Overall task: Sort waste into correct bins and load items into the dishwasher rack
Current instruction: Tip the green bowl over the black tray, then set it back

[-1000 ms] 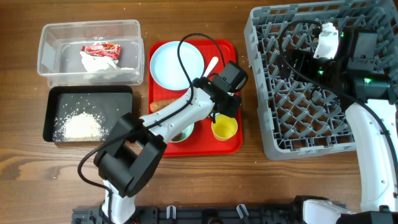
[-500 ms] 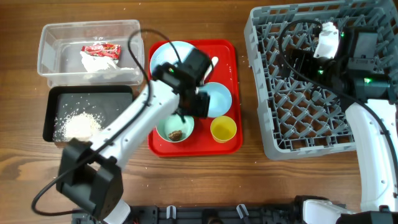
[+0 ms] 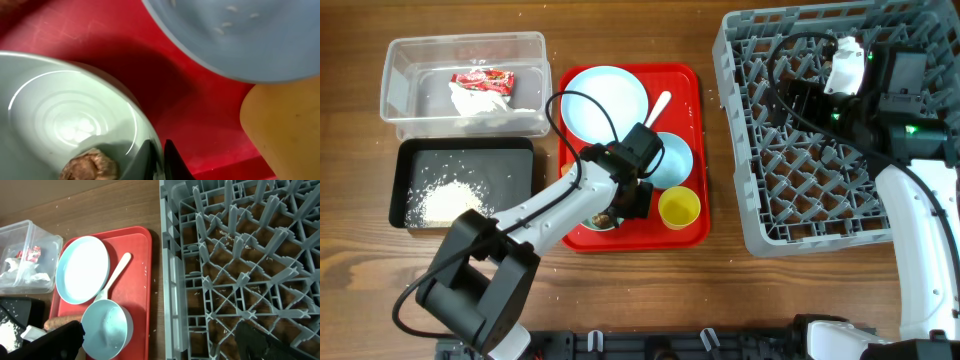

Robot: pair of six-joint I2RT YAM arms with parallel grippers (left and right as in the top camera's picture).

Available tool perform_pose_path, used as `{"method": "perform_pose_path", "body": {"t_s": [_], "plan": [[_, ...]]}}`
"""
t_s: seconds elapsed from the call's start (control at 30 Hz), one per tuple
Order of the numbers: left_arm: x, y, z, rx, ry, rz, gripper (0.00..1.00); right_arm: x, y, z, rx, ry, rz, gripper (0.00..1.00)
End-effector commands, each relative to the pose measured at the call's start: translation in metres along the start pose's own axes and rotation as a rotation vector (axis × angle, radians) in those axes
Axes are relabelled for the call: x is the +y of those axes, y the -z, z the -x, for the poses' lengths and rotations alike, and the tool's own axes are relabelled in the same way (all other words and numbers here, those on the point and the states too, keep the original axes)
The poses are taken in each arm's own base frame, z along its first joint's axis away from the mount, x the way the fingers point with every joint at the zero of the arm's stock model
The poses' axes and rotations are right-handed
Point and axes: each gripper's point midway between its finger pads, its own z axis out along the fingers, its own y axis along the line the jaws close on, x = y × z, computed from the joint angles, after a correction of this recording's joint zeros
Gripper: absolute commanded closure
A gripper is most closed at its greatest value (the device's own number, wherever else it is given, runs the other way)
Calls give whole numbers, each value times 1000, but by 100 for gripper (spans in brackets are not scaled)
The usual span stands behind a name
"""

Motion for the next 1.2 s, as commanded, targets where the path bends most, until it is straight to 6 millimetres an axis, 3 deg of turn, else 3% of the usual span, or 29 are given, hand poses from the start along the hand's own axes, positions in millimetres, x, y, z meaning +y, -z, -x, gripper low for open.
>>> {"method": "perform_pose_path", "body": {"t_s": [0.0,0.1,0.17,0.23,0.3,0.37,0.43,0.63,0.73,0.87,1.0,1.17], "plan": [[-6,7,3,0,-1,-24,96,2,2,5,-10,5,-1,0],[-9,54,24,-67,27,-72,96,2,2,5,-10,5,-1,0],[5,103,45,-176,84,-105,96,2,2,6,-11,6,-1,0],[33,149,58,-289,180,-171,96,2,2,6,-11,5,-1,0],[73,178,58,-352,305,-214,96,2,2,6,-11,5,-1,0],[119,192,55,-385,433,-230,96,2,2,6,-12,6,0,0],[172,195,50,-413,528,-306,96,2,2,7,-15,7,-1,0],[247,183,21,-552,596,-700,96,2,2,8,-18,9,0,0],[264,167,12,-661,628,-951,96,2,2,8,-19,8,0,0],[288,171,16,-776,774,-1270,96,2,2,7,-15,7,0,0],[287,170,14,-696,887,-1333,96,2,2,6,-13,6,0,0],[281,180,18,-735,801,-1286,96,2,2,7,-15,6,0,0]]}}
